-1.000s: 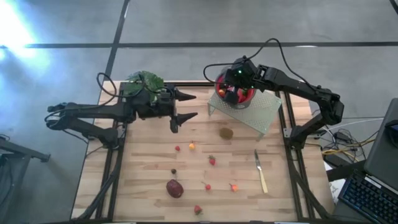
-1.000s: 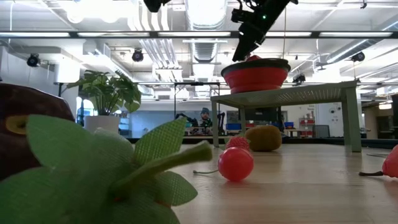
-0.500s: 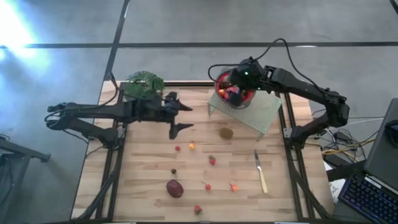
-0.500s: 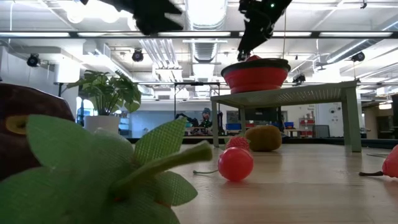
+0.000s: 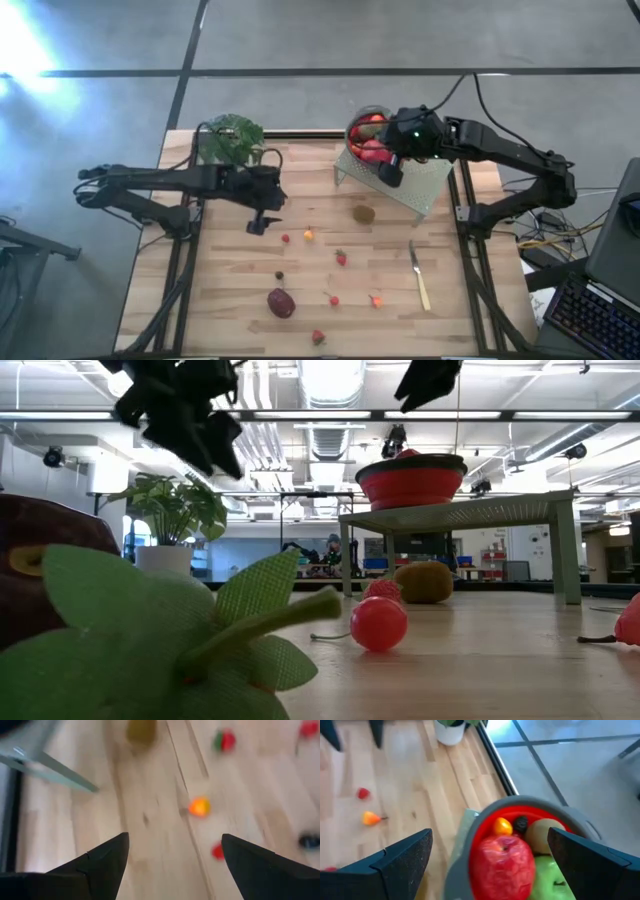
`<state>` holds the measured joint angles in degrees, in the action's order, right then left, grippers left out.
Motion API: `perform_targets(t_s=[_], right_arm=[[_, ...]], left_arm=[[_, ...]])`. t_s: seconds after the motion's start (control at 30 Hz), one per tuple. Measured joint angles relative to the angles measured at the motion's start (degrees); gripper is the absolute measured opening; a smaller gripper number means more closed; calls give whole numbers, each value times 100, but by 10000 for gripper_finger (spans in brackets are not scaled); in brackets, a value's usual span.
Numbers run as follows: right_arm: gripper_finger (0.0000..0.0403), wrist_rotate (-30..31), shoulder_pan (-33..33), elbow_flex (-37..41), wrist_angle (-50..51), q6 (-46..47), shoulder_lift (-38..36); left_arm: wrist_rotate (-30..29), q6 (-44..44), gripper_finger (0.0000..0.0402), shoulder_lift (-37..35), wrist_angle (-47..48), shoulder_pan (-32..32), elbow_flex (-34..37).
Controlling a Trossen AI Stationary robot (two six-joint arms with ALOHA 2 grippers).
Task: Pick & Place Fruit
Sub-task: Put the red blackberry into the red strainer bowl
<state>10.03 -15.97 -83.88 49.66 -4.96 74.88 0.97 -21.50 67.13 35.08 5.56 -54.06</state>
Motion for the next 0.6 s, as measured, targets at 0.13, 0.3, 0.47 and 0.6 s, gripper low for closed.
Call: perform_targets(t_s=[0.13, 0.3, 0.47, 0.6], right_arm=[[391, 1, 171, 2, 179, 245, -143], [391, 39, 236, 4, 295, 386, -245], [391, 50, 233, 9, 358, 416, -264], [391, 54, 234, 9, 357, 412, -264]], left_arm=[[6, -143, 323, 257, 247, 0, 142], [144, -349, 319, 629, 212, -54, 402], [190, -604, 307, 956, 115, -156, 536], [277, -747, 301, 1307, -137, -289, 560]])
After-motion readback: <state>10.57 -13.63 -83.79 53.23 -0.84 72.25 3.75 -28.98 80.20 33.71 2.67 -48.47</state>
